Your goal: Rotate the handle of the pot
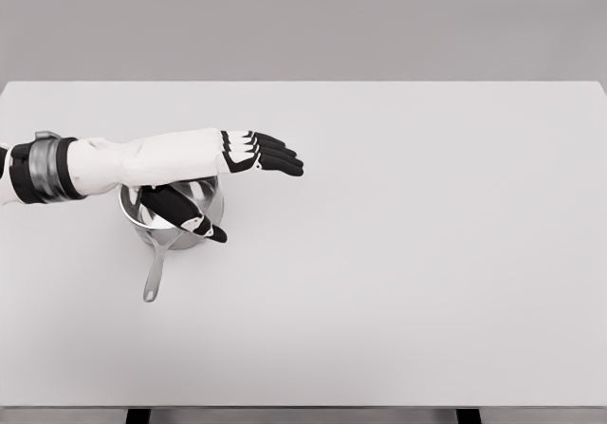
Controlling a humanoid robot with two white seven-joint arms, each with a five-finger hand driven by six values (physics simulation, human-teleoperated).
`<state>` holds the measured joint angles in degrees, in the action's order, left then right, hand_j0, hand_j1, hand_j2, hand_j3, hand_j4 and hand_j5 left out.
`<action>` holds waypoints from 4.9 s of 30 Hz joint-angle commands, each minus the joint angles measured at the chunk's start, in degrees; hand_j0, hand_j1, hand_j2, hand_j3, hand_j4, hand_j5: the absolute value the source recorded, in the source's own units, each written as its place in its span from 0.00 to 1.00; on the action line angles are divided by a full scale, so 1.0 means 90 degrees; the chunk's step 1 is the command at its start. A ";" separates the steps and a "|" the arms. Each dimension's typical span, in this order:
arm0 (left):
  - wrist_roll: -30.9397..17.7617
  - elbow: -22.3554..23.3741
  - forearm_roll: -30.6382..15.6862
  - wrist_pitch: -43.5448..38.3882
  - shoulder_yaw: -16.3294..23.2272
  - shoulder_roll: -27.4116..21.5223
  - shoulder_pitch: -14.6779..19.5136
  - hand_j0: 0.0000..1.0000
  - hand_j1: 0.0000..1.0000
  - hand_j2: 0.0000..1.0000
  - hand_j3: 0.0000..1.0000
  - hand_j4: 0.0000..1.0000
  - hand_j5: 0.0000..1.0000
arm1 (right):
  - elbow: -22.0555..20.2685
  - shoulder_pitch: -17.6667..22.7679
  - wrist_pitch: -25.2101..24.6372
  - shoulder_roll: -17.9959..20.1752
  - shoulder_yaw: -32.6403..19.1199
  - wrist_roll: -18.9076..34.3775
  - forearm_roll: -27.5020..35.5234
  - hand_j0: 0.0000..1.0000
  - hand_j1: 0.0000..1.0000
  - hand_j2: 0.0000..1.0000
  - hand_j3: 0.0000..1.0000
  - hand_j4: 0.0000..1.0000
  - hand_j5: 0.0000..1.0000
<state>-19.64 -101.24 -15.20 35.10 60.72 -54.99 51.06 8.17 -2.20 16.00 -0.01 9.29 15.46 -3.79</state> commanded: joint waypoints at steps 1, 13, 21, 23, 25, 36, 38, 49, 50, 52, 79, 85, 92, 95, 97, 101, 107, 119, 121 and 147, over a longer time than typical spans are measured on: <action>0.0004 -0.0001 -0.0050 -0.0011 -0.0008 -0.0004 0.0000 1.00 1.00 1.00 1.00 1.00 1.00 | 0.0010 0.0000 0.0000 0.0001 -0.0007 0.0001 0.0011 1.00 1.00 1.00 1.00 1.00 1.00; 0.0004 -0.0011 0.1034 -0.0011 -0.0086 0.0084 0.0010 1.00 1.00 1.00 1.00 1.00 1.00 | 0.0010 0.0010 -0.0010 0.0001 -0.0007 0.0001 0.0001 1.00 1.00 1.00 1.00 1.00 1.00; 0.2346 -0.0011 0.1054 -0.0011 -0.0936 0.0329 -0.0586 1.00 1.00 1.00 1.00 1.00 1.00 | 0.0010 0.0010 -0.0010 0.0001 -0.0007 0.0001 0.0001 1.00 1.00 1.00 1.00 1.00 1.00; 0.3002 -0.0001 0.1268 -0.0011 -0.1053 0.0250 -0.0674 1.00 1.00 1.00 1.00 1.00 1.00 | 0.0010 0.0010 -0.0010 0.0001 -0.0007 0.0001 0.0001 1.00 1.00 1.00 1.00 1.00 1.00; 0.3002 -0.0011 0.1405 -0.0011 -0.1093 0.0270 -0.0830 1.00 1.00 1.00 1.00 1.00 1.00 | 0.0010 0.0010 -0.0010 0.0001 -0.0007 0.0001 0.0001 1.00 1.00 1.00 1.00 1.00 1.00; 0.2992 -0.0001 0.3661 -0.0011 -0.1063 0.0524 -0.1514 1.00 1.00 1.00 1.00 1.00 1.00 | 0.0010 0.0010 -0.0010 0.0001 -0.0007 0.0001 0.0001 1.00 1.00 1.00 1.00 1.00 1.00; 0.3002 -0.0011 0.3661 -0.0011 -0.1073 0.0378 -0.1611 1.00 1.00 1.00 1.00 1.00 1.00 | 0.0010 0.0010 -0.0010 0.0001 -0.0007 0.0001 0.0001 1.00 1.00 1.00 1.00 1.00 1.00; 0.4653 -0.0001 0.3534 -0.0011 -0.1063 0.0270 -0.2314 1.00 1.00 1.00 1.00 1.00 1.00 | 0.0010 0.0010 -0.0010 0.0001 -0.0007 0.0001 0.0001 1.00 1.00 1.00 1.00 1.00 1.00; 0.4653 -0.0001 0.3534 -0.0011 -0.1053 0.0163 -0.2334 1.00 1.00 1.00 1.00 1.00 1.00 | 0.0010 0.0010 -0.0010 0.0001 -0.0007 0.0001 0.0001 1.00 1.00 1.00 1.00 1.00 1.00; 0.4604 -0.0001 0.3534 -0.0011 -0.1044 -0.0052 -0.2451 1.00 1.00 1.00 1.00 1.00 1.00 | 0.0010 0.0010 -0.0010 0.0001 -0.0007 0.0001 0.0001 1.00 1.00 1.00 1.00 1.00 1.00; 0.2631 0.0009 0.4335 -0.0011 -0.0682 0.0045 -0.1904 1.00 1.00 1.00 1.00 1.00 1.00 | 0.0010 0.0010 -0.0010 0.0001 -0.0007 0.0001 0.0001 1.00 1.00 1.00 1.00 1.00 1.00; 0.2641 0.0009 0.4335 -0.0011 -0.0350 0.0045 -0.1875 1.00 1.00 1.00 1.00 1.00 1.00 | 0.0010 0.0010 -0.0010 0.0001 -0.0007 0.0001 0.0001 1.00 1.00 1.00 1.00 1.00 1.00; 0.1899 0.0009 0.4413 -0.0011 -0.0321 0.0133 -0.1787 1.00 1.00 1.00 1.00 1.00 1.00 | 0.0010 0.0010 -0.0010 0.0001 -0.0007 0.0001 0.0001 1.00 1.00 1.00 1.00 1.00 1.00; 0.1879 0.0009 0.4404 -0.0011 -0.0321 0.0123 -0.1797 1.00 1.00 1.00 1.00 1.00 1.00 | 0.0010 0.0010 -0.0010 0.0001 -0.0007 0.0001 0.0001 1.00 1.00 1.00 1.00 1.00 1.00; 0.1879 0.0009 0.4413 -0.0011 -0.0311 0.0104 -0.1797 1.00 1.00 1.00 1.00 1.00 1.00 | 0.0010 0.0010 -0.0010 0.0001 -0.0007 0.0001 0.0001 1.00 1.00 1.00 1.00 1.00 1.00; 0.1879 0.0009 0.4511 -0.0011 -0.0311 -0.0101 -0.1797 1.00 1.00 1.00 1.00 1.00 1.00 | 0.0010 0.0010 -0.0010 0.0001 -0.0007 0.0001 0.0001 1.00 1.00 1.00 1.00 1.00 1.00; 0.1879 -0.0001 0.4667 -0.0011 -0.0321 -0.0140 -0.1807 1.00 1.00 1.00 1.00 1.00 1.00 | 0.0010 0.0010 -0.0010 0.0001 -0.0007 0.0001 0.0001 1.00 1.00 1.00 1.00 1.00 1.00; 0.1713 0.0009 0.5390 -0.0011 -0.0311 -0.0218 -0.1826 1.00 1.00 1.00 1.00 1.00 1.00 | 0.0010 0.0010 -0.0010 0.0001 -0.0007 0.0001 0.0001 1.00 1.00 1.00 1.00 1.00 1.00; 0.1713 0.0009 0.5400 -0.0011 -0.0321 -0.0257 -0.1816 1.00 1.00 1.00 1.00 1.00 1.00 | 0.0010 0.0010 -0.0010 0.0001 -0.0007 0.0001 0.0001 1.00 1.00 1.00 1.00 1.00 1.00; 0.1703 0.0009 0.5400 -0.0011 -0.0341 -0.0863 -0.1621 1.00 1.00 1.00 1.00 1.00 1.00 | 0.0010 0.0010 -0.0010 0.0001 -0.0007 0.0001 0.0001 1.00 1.00 1.00 1.00 1.00 1.00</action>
<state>-4.33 -101.16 33.77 35.01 57.67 -62.47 36.47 8.26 -2.11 15.89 -0.01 9.24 15.45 -3.76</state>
